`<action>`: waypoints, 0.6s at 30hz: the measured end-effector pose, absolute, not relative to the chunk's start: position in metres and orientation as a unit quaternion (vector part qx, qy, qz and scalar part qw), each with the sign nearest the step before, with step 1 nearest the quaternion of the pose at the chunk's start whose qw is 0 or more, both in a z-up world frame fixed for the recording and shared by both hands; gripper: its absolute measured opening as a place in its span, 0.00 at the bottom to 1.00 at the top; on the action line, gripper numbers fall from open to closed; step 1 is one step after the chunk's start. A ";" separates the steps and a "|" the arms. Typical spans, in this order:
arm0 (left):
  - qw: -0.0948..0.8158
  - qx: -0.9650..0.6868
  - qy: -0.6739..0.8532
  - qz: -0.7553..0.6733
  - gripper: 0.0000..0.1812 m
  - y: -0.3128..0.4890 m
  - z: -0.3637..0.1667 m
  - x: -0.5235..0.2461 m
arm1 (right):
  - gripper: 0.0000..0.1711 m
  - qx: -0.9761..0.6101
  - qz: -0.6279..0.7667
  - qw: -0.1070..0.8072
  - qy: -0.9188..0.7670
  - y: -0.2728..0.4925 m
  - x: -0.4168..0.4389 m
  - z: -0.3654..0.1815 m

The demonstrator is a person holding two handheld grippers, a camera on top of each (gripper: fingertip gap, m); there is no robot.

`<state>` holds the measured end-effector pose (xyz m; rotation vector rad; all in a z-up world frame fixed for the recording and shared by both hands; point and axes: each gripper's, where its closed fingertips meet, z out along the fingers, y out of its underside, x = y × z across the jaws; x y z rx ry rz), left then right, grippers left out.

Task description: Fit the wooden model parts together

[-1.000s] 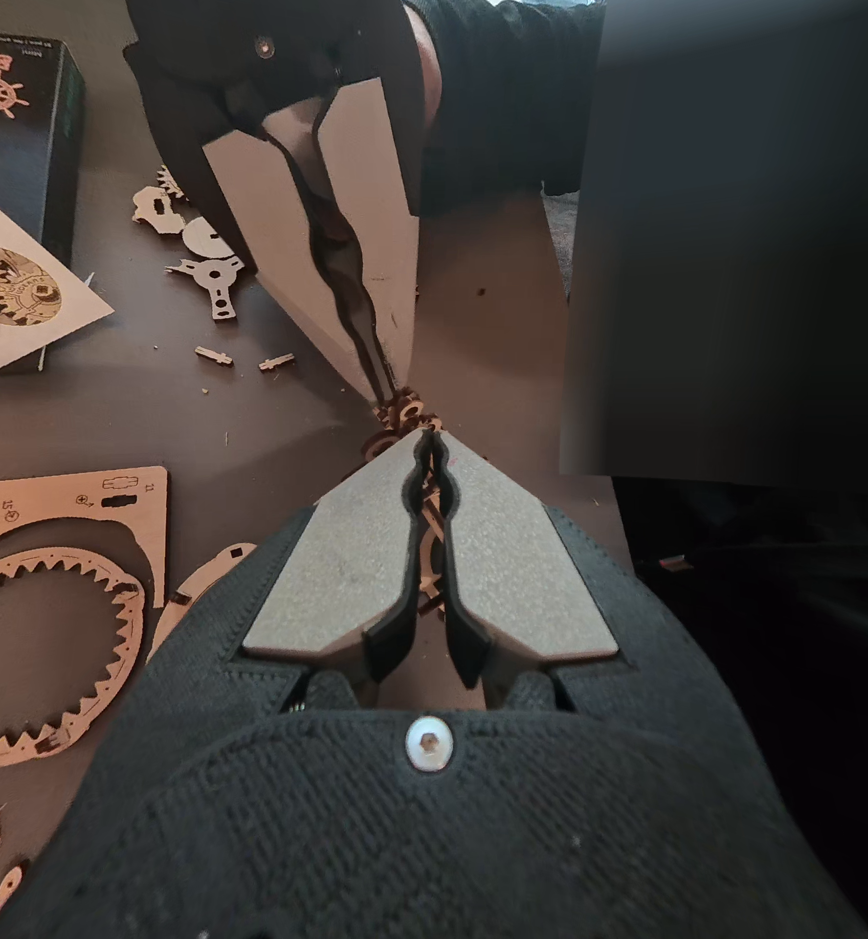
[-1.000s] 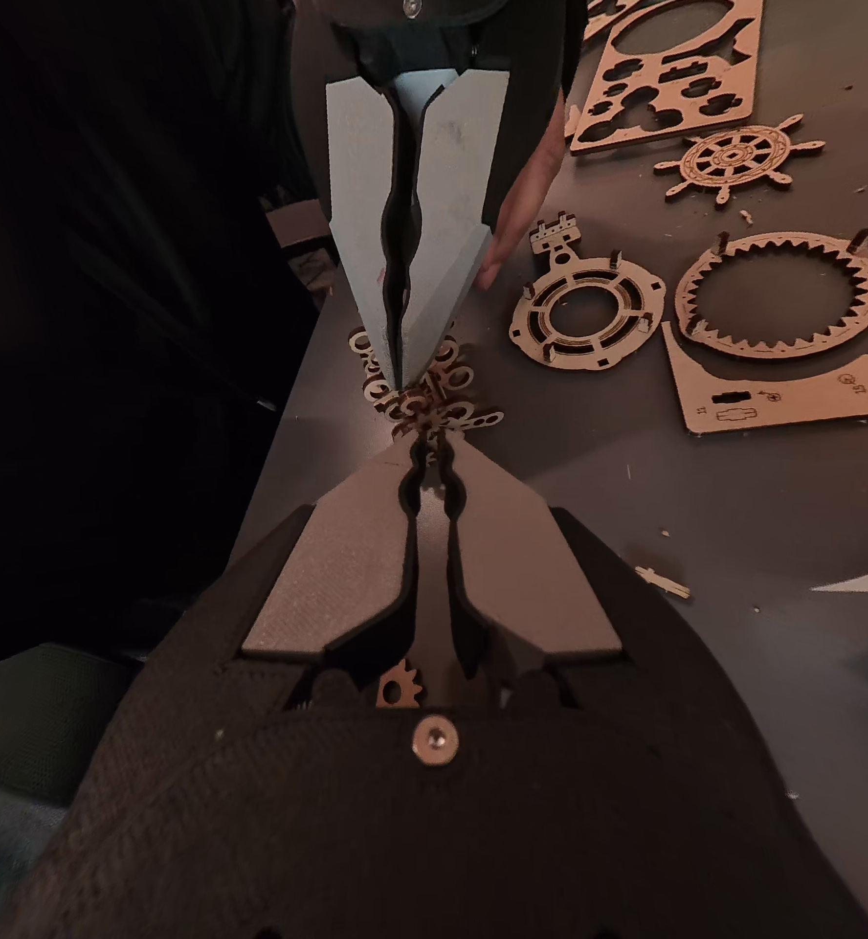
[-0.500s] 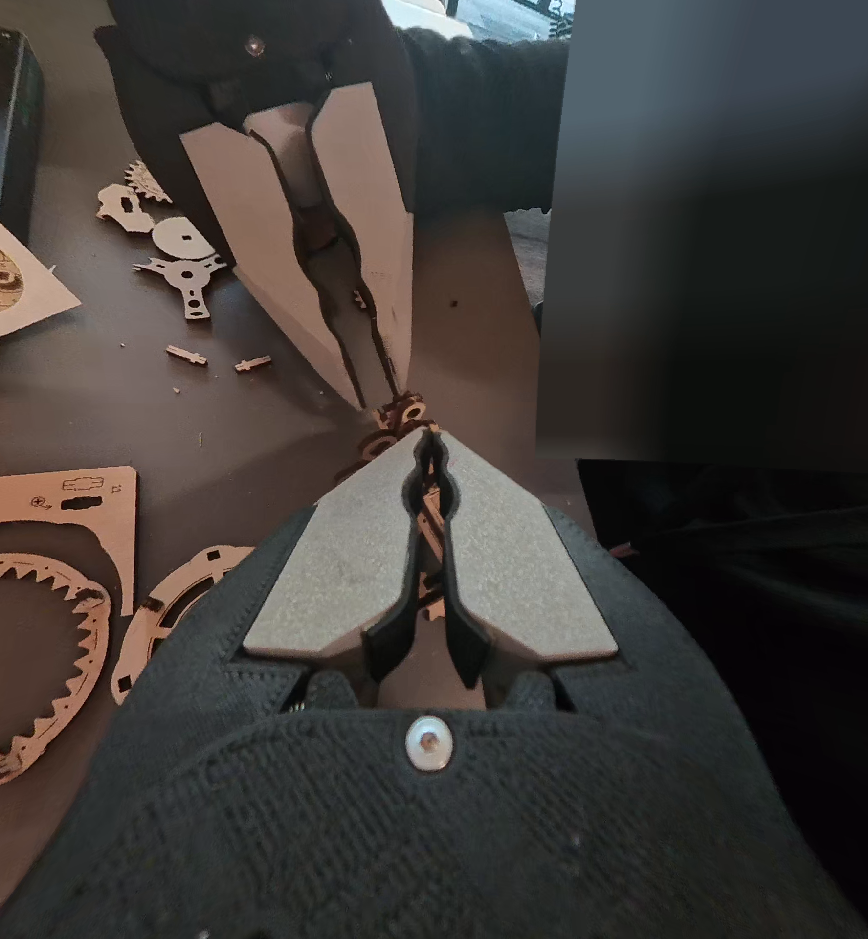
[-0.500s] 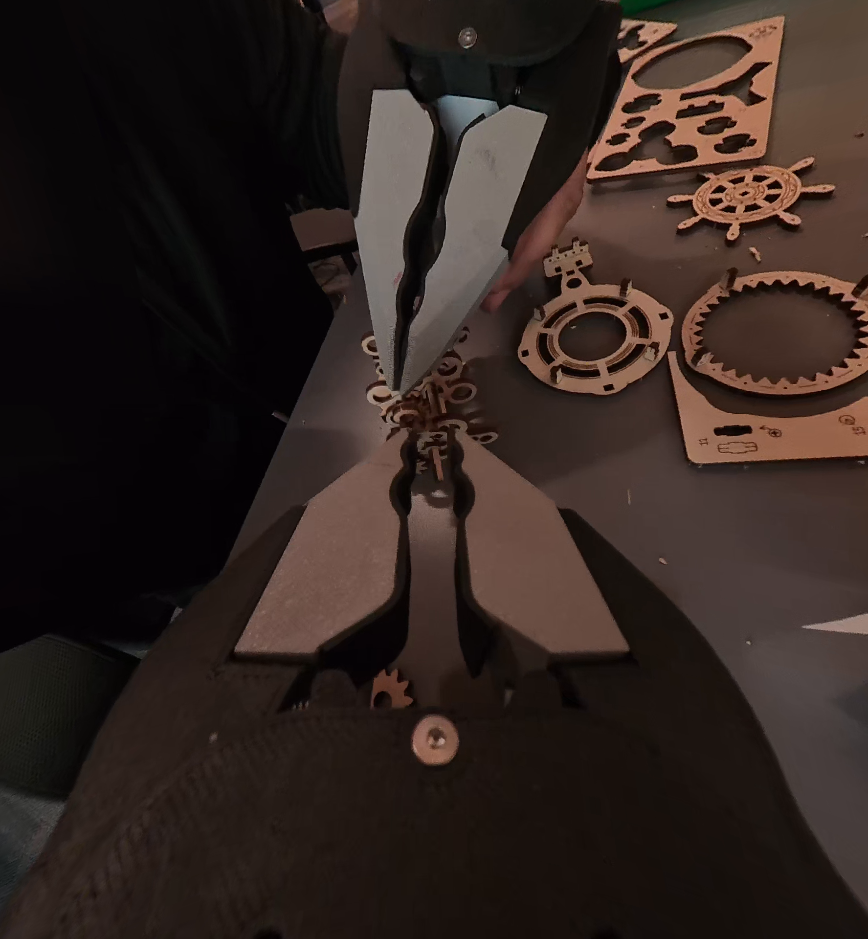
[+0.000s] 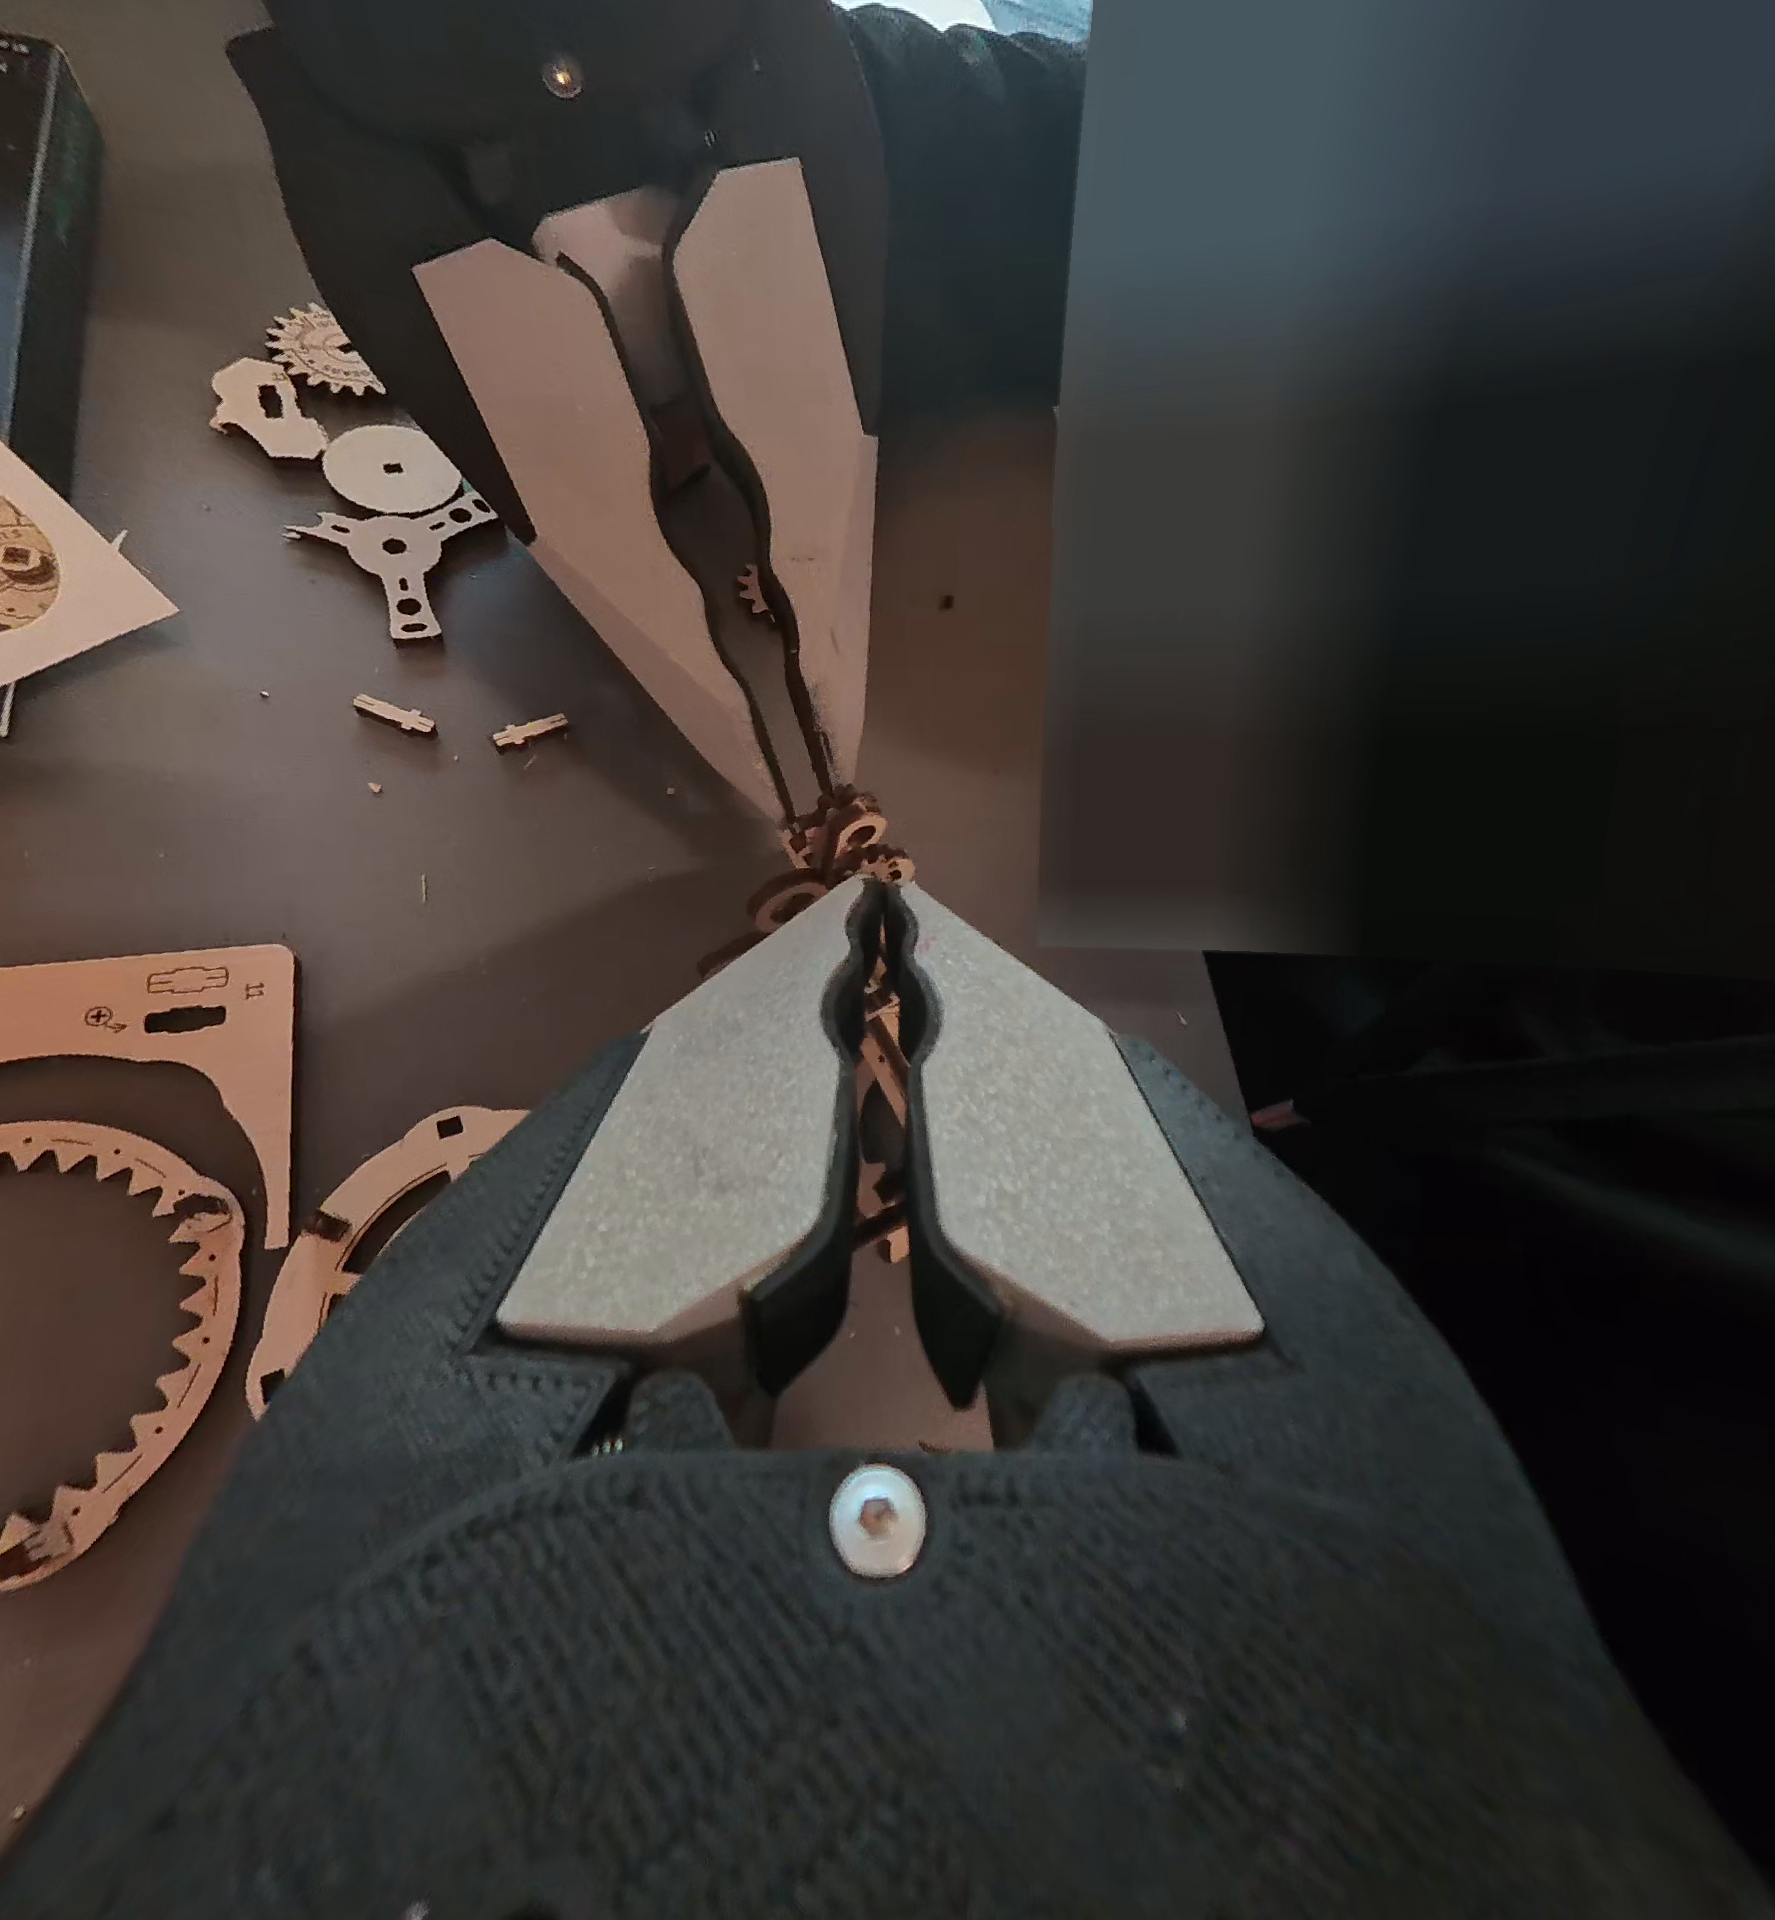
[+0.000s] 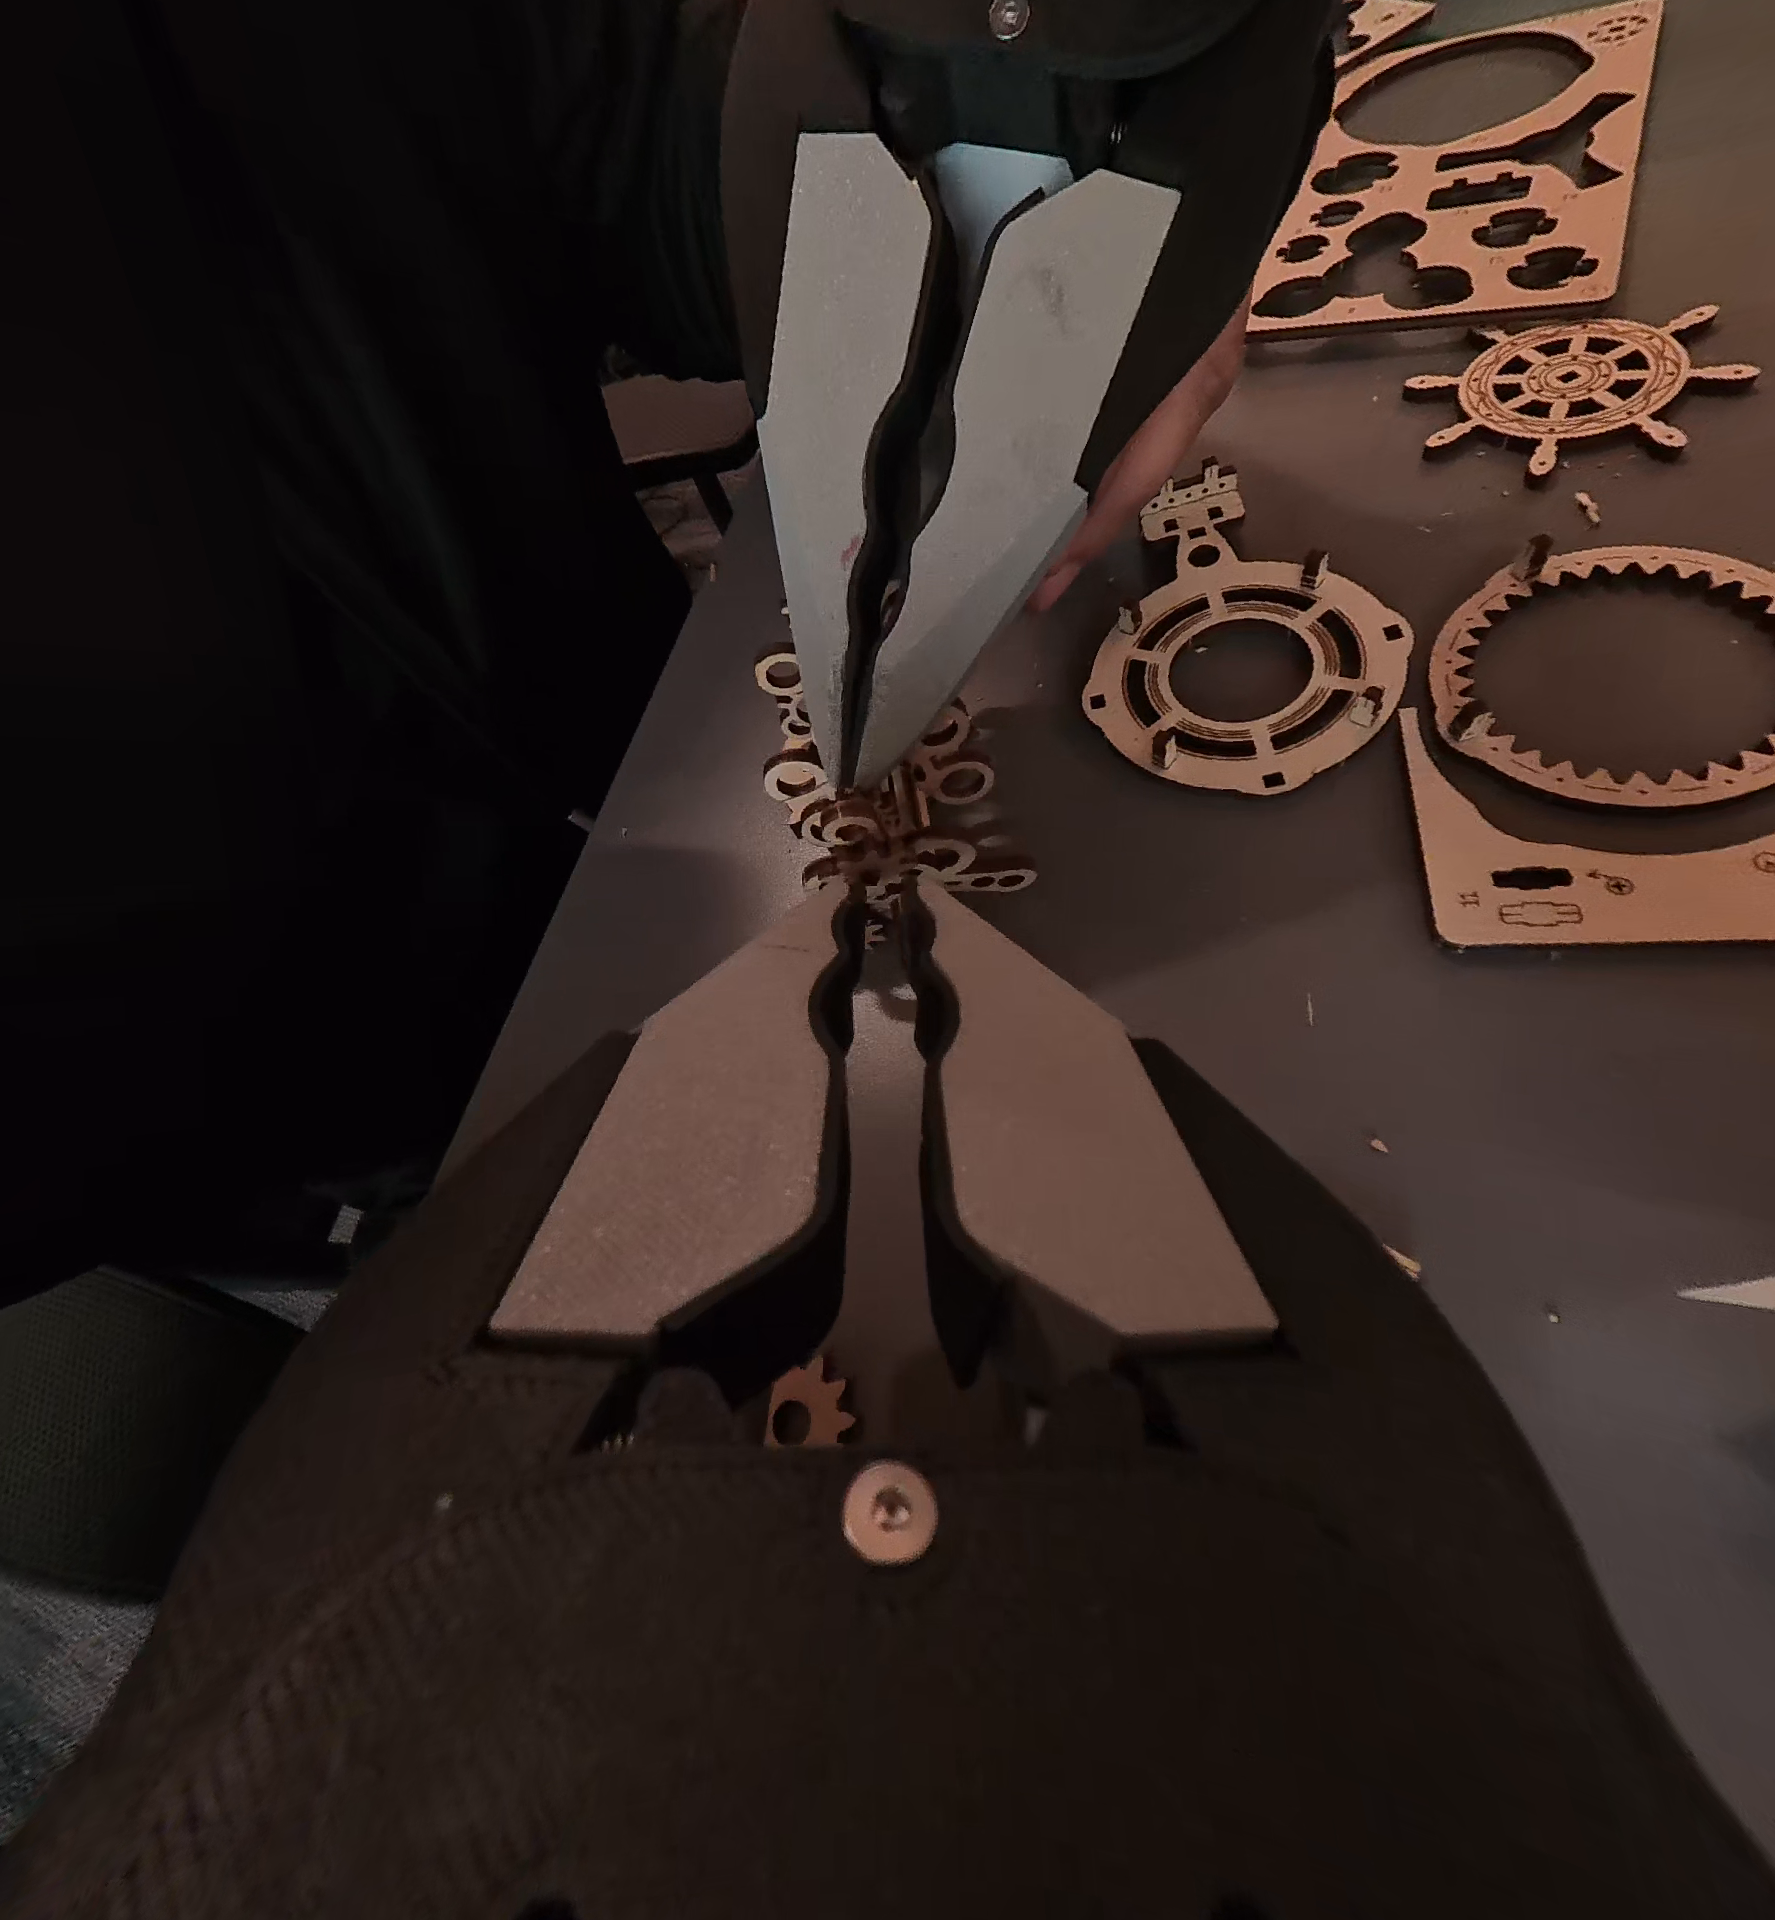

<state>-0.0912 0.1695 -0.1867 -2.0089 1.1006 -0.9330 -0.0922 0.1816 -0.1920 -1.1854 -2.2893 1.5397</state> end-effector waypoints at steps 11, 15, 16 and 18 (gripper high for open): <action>0.345 -0.762 0.429 -0.341 0.00 0.169 -0.187 -0.090 | 0.00 -0.398 0.520 0.050 -0.754 0.177 -0.090 -0.191; 0.355 -0.762 0.431 -0.328 0.00 0.170 -0.187 -0.091 | 0.00 -0.404 0.520 0.051 -0.751 0.177 -0.090 -0.191; 0.358 -0.762 0.432 -0.324 0.00 0.170 -0.187 -0.091 | 0.00 -0.406 0.520 0.050 -0.750 0.177 -0.091 -0.191; 0.362 -0.761 0.431 -0.324 0.00 0.169 -0.187 -0.091 | 0.00 -0.411 0.523 0.044 -0.745 0.177 -0.091 -0.191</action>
